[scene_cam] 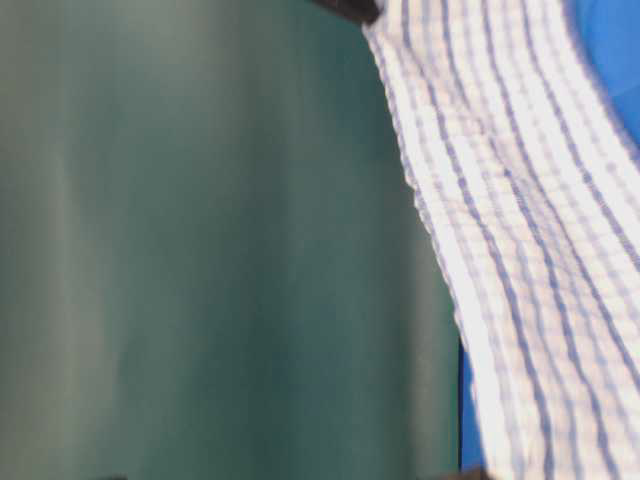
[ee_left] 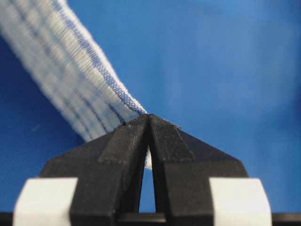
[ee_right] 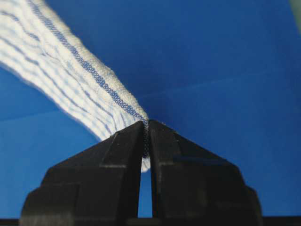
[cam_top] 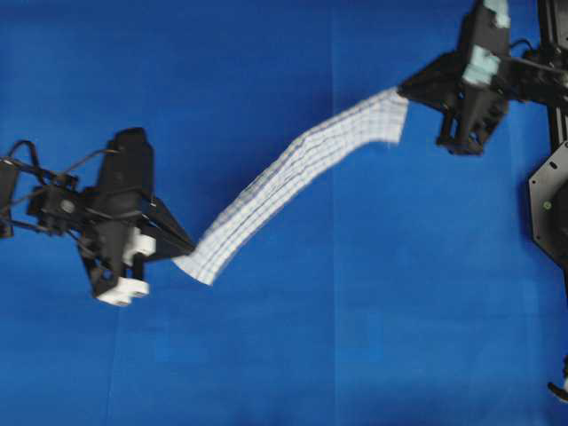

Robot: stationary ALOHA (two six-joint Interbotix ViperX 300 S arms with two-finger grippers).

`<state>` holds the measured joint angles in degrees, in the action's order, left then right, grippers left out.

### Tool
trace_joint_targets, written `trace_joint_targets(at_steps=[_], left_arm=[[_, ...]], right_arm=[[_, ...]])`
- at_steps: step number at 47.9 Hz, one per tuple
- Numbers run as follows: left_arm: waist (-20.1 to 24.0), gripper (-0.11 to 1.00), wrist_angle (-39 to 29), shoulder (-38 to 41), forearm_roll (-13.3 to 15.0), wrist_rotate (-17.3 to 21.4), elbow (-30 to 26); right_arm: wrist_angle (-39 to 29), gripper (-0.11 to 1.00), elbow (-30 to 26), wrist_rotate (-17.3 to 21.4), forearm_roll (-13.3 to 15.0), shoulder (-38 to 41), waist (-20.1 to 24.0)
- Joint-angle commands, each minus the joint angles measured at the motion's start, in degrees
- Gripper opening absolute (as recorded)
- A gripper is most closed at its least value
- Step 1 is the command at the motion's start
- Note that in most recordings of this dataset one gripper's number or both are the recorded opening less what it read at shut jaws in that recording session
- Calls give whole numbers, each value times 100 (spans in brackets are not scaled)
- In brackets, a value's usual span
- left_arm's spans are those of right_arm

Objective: Fold the blue towel.
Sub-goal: 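Lift the strip and rotate it to lie vertically, right gripper moving to top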

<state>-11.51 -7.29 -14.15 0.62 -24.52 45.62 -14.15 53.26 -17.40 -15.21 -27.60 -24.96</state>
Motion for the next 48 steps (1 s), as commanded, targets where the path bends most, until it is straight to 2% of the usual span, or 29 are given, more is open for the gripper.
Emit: trace_joint_targets(at_steps=[1, 6, 13, 32, 40, 48], left_arm=[[-105, 1, 53, 220, 9, -123, -483], [-202, 1, 44, 598, 9, -167, -1011], [-299, 1, 9, 1081, 0, -158, -1714], [-360, 1, 0, 2303, -26, -26, -3437], [-369, 1, 97, 2575, -26, 35, -3771], [-387, 1, 545, 2689, 9, -18, -3639]], right_arm=[[18, -2, -396, 9, 149, 316, -62], [18, -2, -677, 9, 264, 642, -88], [18, -2, -800, 9, 378, 650, -88], [-431, -2, -413, 0, 457, -571, -88], [-501, -2, -492, -62, 466, -686, -97], [-466, -2, -773, -62, 580, -97, -88]])
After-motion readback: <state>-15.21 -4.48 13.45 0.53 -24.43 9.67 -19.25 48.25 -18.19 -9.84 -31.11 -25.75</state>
